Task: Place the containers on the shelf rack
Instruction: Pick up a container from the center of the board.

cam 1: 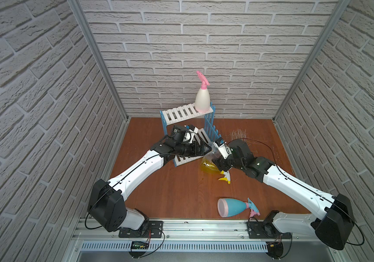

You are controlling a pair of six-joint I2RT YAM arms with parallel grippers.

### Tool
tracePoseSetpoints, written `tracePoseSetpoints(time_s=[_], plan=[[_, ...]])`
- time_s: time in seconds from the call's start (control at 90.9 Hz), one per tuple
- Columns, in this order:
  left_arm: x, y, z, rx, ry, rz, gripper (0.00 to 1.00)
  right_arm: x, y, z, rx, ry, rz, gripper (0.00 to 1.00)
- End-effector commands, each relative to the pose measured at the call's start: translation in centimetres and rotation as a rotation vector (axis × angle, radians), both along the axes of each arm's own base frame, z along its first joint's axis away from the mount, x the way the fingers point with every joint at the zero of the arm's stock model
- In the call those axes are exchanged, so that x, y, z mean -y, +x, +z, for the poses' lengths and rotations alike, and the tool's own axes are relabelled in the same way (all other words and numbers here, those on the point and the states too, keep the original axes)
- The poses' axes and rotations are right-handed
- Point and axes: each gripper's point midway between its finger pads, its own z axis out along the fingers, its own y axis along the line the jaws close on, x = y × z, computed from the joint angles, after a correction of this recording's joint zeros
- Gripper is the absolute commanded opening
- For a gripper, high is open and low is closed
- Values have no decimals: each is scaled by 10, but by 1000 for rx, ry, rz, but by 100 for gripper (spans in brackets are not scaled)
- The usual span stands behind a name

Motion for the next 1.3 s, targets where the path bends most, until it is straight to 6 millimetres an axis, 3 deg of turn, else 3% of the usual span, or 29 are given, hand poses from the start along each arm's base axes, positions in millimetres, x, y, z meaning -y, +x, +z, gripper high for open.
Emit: tracePoseSetpoints(time_s=[0.0,0.528,0.935,1.144,1.287], plan=[[12,3,20,41,-64,-38,98,-12,6,29,84,40,21,71],[25,0,22,27,-122,-100,98,-28,0,36,88,63,85,70],[30,-6,22,12,-149,-144,78,-24,5,33,92,43,50,71],[27,-4,21,15,-143,-121,73,-17,6,38,104,56,7,99],[20,2,27,32,-165,-72,72,-8,1,57,132,106,-24,99]])
